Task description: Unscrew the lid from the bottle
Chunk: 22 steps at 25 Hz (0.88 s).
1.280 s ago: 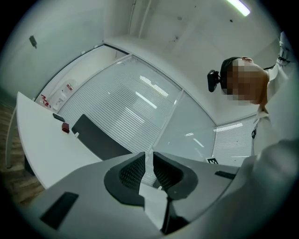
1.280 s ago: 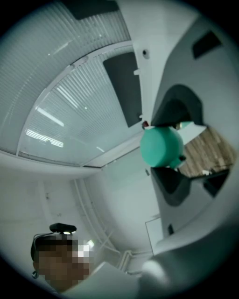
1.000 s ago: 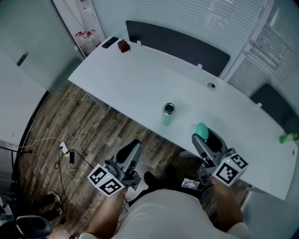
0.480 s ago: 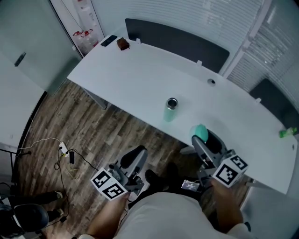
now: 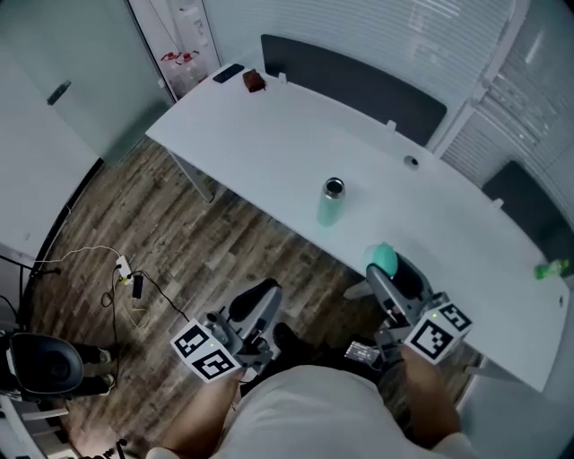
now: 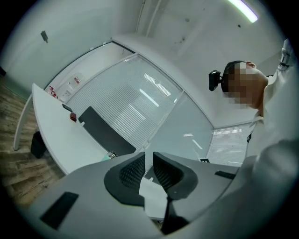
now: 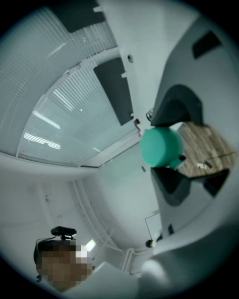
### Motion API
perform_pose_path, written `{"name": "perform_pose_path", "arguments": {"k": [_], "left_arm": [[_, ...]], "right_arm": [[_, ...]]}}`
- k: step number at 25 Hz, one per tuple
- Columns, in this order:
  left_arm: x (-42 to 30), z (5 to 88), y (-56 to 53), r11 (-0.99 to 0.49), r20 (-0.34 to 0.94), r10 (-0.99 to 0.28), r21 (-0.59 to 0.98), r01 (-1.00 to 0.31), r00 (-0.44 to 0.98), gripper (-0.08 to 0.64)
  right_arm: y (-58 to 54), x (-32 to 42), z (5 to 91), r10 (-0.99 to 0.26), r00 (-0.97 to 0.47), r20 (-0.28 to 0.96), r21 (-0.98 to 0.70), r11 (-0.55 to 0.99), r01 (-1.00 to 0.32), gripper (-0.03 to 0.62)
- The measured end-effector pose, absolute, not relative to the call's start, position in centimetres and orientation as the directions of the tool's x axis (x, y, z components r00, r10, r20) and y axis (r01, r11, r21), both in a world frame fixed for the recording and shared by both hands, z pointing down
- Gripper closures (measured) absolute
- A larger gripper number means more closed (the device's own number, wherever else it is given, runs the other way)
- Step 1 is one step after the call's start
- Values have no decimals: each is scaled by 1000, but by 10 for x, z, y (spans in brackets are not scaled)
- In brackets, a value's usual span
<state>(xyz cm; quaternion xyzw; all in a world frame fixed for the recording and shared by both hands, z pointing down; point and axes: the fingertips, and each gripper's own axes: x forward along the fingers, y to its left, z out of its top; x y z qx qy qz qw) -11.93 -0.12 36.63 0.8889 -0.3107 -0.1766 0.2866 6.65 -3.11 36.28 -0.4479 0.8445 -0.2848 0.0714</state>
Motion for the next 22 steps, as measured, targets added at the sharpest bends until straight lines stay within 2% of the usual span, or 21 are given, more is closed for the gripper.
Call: {"name": "perform_pose_path", "arguments": {"k": [9, 22], "left_arm": [[-71, 358, 61, -594, -152, -743, 600, -536, 652, 496], [-8, 369, 171, -513, -107, -804, 620, -593, 584, 495]], "right_arm": [[27, 109, 361, -702, -701, 123, -525, 554, -646, 307], [112, 168, 370, -633, -765, 120, -541, 604, -585, 307]]}}
